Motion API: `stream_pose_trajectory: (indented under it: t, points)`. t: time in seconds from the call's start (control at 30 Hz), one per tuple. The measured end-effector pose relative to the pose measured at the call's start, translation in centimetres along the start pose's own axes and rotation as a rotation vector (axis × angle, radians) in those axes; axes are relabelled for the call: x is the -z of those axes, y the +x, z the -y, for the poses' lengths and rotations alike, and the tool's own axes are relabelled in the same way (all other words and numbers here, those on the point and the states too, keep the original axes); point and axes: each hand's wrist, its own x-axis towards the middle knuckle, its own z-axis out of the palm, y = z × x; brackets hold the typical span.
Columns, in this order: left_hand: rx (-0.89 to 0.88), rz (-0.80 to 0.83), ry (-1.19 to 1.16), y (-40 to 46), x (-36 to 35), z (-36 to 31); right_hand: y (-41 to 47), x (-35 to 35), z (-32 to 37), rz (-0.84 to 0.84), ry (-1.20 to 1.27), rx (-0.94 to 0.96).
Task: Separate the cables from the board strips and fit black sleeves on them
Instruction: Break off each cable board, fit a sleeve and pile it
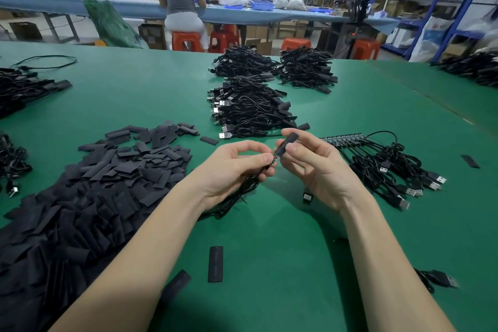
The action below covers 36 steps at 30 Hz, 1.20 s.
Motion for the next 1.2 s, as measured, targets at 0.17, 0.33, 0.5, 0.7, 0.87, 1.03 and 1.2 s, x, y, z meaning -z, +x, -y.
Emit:
stream_pose_trajectory:
  t: [0.17, 0.33, 0.5, 0.7, 0.87, 1.03, 1.2]
  points:
    - [-0.151, -0.049, 0.255, 0.21, -0.15, 0.03, -0.09, 0.18, 0.01, -0.054, 0.003, 0.016]
    - [-0.279, -0.023, 0.514, 0.12, 0.62, -0.19, 0.13, 0.32, -0.24, -0.132, 0.057, -0.001]
    - [-0.343, -0.096, 0.498, 0.31, 0.63, 0.39, 0.19, 0.17, -0.42, -0.187, 0.123, -0.031]
    - [-0.382, -0.075, 0.469, 0.2, 0.75, 0.47, 0.09, -0.13, -0.49, -0.17, 0.149, -0.064]
    - [-0.404, -0.064, 0.482, 0.2, 0.57, 0.55, 0.06, -0.15, -0.43, -0.139, 0.11, -0.065]
    - [-0.421, -0.063, 0.457, 0.2, 0.53, 0.44, 0.1, -0.48, -0.64, -0.117, 0.114, -0.067]
    - [-0.426, -0.058, 0.448, 0.13, 0.29, 0.58, 0.01, -0.29, -0.67, -0.105, 0.131, -0.078]
